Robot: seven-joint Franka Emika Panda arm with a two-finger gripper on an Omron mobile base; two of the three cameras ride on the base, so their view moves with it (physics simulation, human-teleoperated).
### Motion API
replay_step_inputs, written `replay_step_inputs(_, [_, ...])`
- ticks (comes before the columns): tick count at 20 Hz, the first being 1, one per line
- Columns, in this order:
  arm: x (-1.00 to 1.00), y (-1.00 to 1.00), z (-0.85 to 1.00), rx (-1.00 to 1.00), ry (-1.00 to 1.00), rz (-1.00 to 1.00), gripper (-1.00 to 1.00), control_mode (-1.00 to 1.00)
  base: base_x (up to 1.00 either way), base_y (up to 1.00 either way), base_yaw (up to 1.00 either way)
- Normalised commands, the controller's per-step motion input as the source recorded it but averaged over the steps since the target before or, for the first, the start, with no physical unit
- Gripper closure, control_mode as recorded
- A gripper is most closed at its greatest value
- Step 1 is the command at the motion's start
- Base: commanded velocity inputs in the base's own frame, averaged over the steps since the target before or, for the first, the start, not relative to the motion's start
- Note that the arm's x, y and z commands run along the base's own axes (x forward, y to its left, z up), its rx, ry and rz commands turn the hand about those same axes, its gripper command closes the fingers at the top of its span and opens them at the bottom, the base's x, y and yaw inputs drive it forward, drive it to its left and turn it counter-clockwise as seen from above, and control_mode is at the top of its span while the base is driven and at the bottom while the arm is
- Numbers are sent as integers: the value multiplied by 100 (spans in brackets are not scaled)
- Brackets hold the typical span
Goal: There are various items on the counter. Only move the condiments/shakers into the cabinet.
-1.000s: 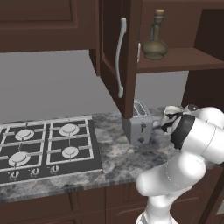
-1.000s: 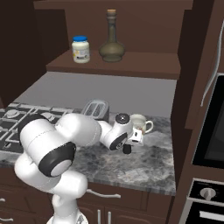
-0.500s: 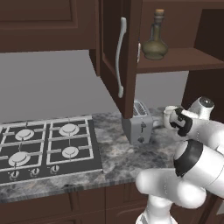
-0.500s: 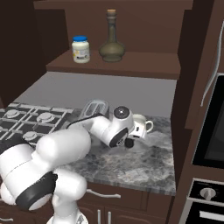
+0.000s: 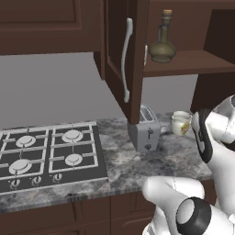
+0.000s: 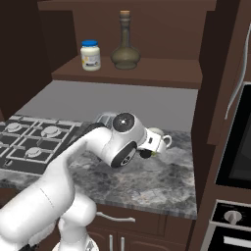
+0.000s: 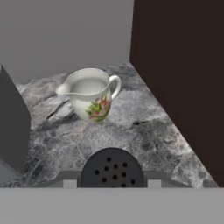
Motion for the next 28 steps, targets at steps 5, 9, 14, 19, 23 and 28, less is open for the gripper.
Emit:
replay_step_inputs(5, [-60,-14,100,0,-22,-1,100,-100,0,0,0])
replay_step_inputs(9, [-32,-3,100,0,-14,0,100,-100,0,0,0])
replay_step_inputs(14, [-14,0,100,0,-10,3,100,-100,0,0,0])
replay_step_inputs(19, [-3,0,100,0,-3,0,100,-100,0,0,0])
replay_step_inputs(23, [1,0,100,0,0,0,100,-100,0,0,0])
replay_step_inputs(28, [21,0,28,0,-6,0,100,-100,0,0,0])
